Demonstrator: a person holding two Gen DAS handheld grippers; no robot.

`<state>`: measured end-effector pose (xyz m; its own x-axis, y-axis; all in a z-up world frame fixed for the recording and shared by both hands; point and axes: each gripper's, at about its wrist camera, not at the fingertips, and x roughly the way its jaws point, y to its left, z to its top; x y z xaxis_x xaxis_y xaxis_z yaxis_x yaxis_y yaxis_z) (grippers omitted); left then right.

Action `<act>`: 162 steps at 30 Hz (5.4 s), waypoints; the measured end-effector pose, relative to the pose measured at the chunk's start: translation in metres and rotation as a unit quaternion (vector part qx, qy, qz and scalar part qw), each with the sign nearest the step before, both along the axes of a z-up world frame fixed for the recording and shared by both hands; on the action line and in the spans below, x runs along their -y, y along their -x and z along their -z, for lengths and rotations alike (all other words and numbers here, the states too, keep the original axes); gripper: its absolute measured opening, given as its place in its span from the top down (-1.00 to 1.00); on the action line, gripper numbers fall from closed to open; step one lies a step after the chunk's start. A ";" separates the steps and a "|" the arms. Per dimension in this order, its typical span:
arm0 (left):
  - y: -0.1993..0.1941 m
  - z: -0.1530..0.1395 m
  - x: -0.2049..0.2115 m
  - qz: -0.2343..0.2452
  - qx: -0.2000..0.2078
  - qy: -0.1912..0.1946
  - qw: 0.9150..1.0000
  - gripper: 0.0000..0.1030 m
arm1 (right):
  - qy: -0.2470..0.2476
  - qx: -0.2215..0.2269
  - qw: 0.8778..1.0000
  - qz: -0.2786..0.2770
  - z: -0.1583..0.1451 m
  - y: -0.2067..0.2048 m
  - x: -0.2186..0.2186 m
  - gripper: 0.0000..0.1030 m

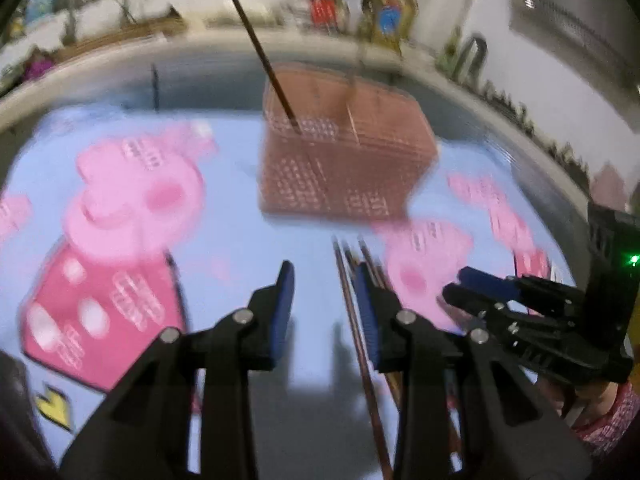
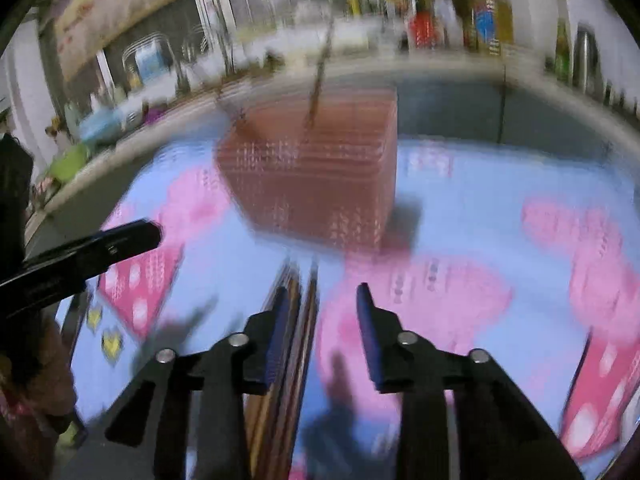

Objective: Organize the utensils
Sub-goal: 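Move both open tools back down to the chopstick row, then close the left tool on a chopstick while the right tool grasps another, then carry both chopsticks over the pink basket and open both tools, then move both open tools back down to the chopstick row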

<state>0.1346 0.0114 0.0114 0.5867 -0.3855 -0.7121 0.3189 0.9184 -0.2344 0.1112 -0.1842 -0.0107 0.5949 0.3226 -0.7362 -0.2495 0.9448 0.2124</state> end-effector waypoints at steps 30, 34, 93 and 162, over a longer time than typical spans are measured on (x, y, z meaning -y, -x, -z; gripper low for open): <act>0.029 0.056 0.034 0.000 -0.027 -0.115 0.993 0.85 | 0.020 -0.045 0.999 0.000 0.033 0.037 -0.005 1.00; 0.021 0.056 0.035 -0.002 -0.026 -0.121 0.992 0.85 | 0.023 -0.048 0.999 -0.005 0.034 0.029 -0.007 1.00; -0.042 -0.240 0.008 -0.042 0.285 0.016 0.957 0.91 | -0.105 0.273 0.956 -0.006 -0.240 -0.069 0.000 1.00; 0.053 0.041 0.046 0.034 -0.029 -0.041 0.998 0.58 | 0.018 -0.014 1.000 -0.008 0.040 0.074 -0.021 1.00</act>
